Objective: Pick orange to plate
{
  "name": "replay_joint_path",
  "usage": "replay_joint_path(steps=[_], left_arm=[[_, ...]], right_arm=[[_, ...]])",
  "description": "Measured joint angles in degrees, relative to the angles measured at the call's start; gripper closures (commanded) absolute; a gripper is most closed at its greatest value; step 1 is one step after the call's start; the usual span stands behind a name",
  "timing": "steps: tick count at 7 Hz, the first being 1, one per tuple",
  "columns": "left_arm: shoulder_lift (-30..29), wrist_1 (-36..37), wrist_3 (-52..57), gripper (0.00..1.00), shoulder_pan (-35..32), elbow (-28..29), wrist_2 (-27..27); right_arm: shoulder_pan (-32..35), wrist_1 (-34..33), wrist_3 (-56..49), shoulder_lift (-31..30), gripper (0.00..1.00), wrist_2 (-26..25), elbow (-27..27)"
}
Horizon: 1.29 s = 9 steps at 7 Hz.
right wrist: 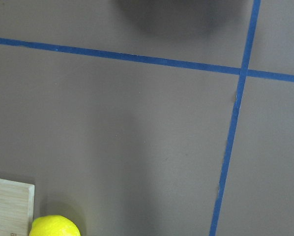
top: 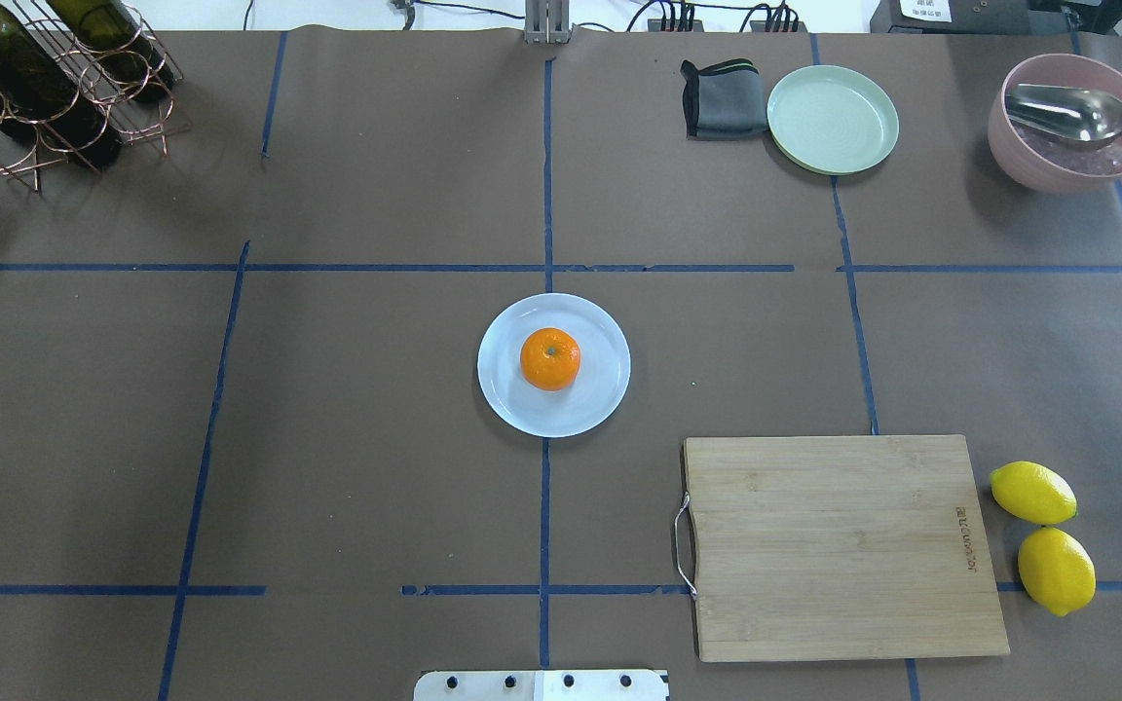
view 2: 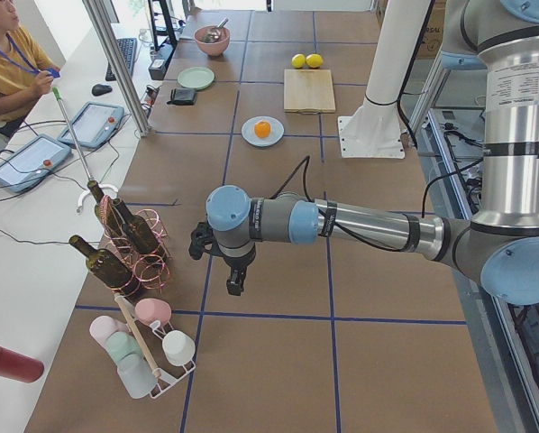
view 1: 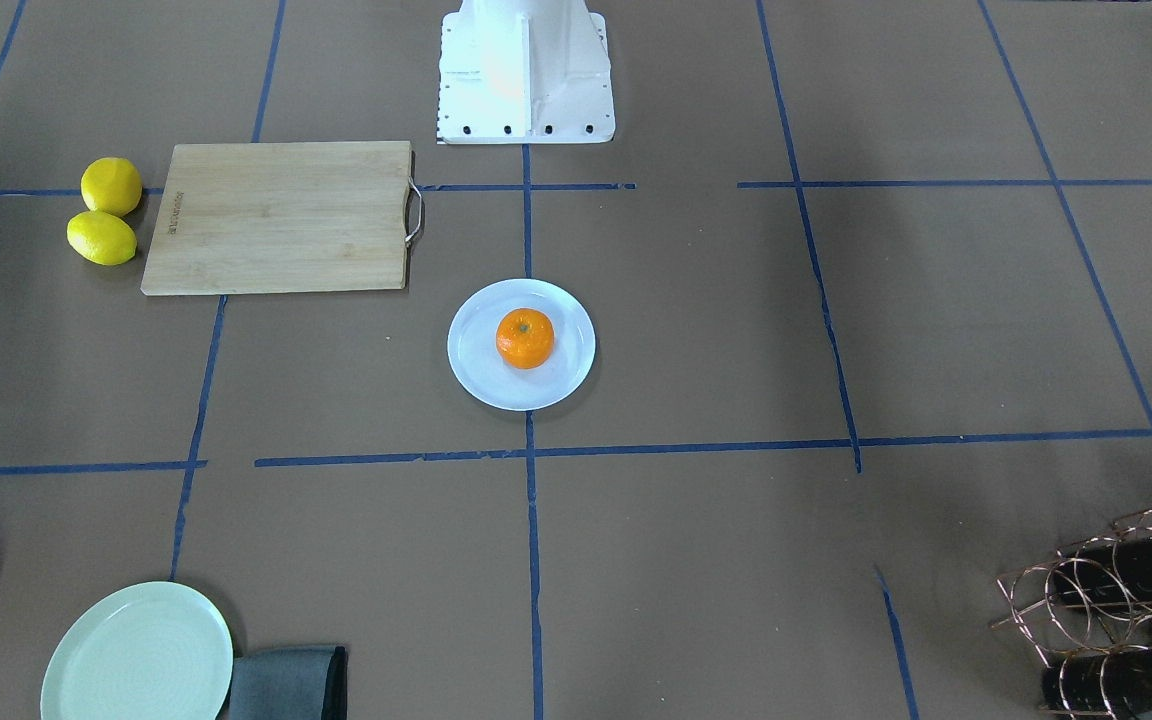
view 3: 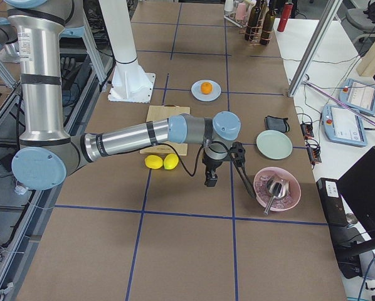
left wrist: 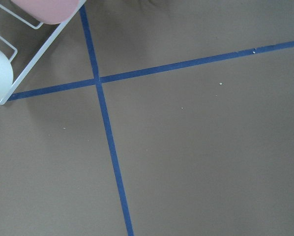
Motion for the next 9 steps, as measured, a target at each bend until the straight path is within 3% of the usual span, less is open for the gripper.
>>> replay_joint_path(steps=[4,9], left_arm=[[-1.49,2.72,-2.47,0.0,-1.54,1.14,-0.51],[-3.22,2.37,-5.91,0.0,-1.49,0.97,-0.55]], right_arm=[[1.92,6.1,-0.34,-4.39,0.0,-0.19,-2.34],[3.74,7.14,-0.27,-6.74,0.0,-0.11,-2.75]])
